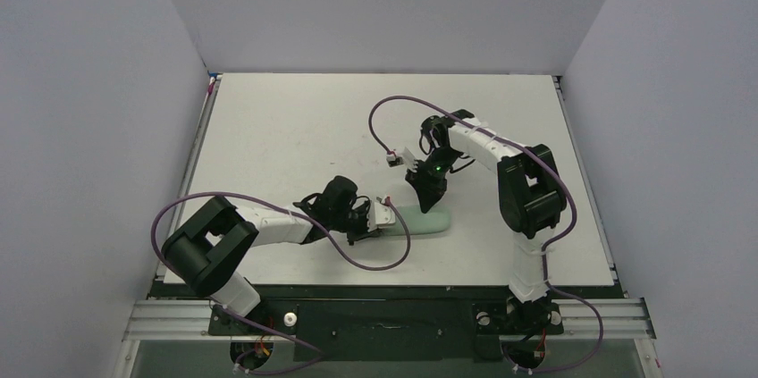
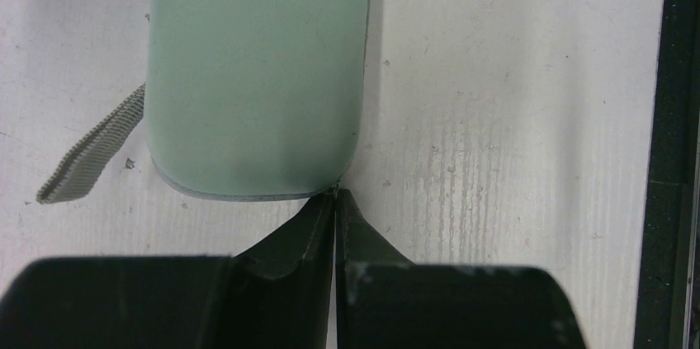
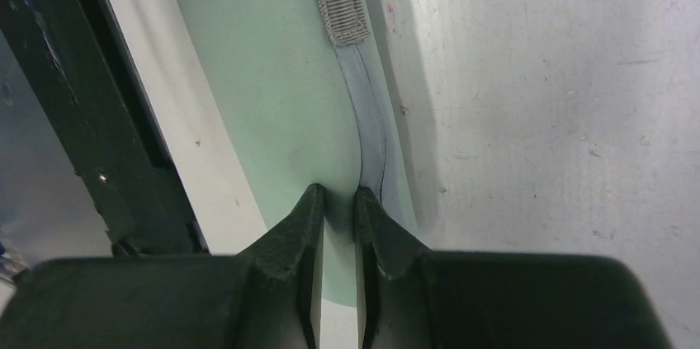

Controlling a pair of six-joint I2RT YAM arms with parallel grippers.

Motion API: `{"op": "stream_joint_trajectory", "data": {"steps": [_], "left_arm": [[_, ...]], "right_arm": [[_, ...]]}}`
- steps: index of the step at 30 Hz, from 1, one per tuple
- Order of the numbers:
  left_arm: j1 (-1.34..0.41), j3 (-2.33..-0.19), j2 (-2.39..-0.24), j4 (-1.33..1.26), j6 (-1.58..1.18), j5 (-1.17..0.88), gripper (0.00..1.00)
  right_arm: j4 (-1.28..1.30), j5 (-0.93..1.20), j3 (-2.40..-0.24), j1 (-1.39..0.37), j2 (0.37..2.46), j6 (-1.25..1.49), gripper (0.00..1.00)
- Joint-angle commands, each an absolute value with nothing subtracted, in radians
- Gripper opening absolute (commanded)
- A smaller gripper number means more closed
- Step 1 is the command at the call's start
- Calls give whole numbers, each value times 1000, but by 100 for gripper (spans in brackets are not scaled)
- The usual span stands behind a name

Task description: Open the umbrella

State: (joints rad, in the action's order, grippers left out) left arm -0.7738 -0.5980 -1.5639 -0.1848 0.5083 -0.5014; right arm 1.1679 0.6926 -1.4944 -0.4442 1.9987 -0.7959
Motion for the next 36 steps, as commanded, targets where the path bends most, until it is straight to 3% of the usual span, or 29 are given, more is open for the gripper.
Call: {"op": "stream_joint_trajectory", "data": {"steps": [1, 11, 17, 18, 19, 21, 25, 29, 33, 36], "left_arm": [[-823, -569, -1526, -285, 349, -449, 0], [-826, -635, -1616, -413, 93, -336, 0], [-817, -763, -1716, -426, 31, -353, 0], [-813, -776, -1726, -427, 32, -365, 0], [-806, -796, -1747, -428, 34, -369, 0], [-795, -818, -1771, -427, 42, -383, 0], [-783, -853, -1808, -416, 51, -407, 0], [-783, -864, -1814, -412, 57, -413, 0], [-786, -854, -1803, -411, 56, -413, 0], [-803, -832, -1774, -391, 79, -422, 0]], "right_arm": [[990, 681, -1440, -418, 1985, -647, 0], [772, 710, -1275, -373, 1911, -292, 0], [694, 759, -1187, -363, 1862, -217, 0], [691, 789, -1182, -352, 1859, -212, 7], [691, 803, -1176, -346, 1856, -200, 20], [685, 833, -1176, -333, 1856, -169, 33], [635, 849, -1179, -322, 1864, -60, 46], [545, 846, -1176, -324, 1875, 63, 53], [479, 792, -1187, -335, 1908, 139, 52], [450, 773, -1185, -336, 1931, 175, 37]]}}
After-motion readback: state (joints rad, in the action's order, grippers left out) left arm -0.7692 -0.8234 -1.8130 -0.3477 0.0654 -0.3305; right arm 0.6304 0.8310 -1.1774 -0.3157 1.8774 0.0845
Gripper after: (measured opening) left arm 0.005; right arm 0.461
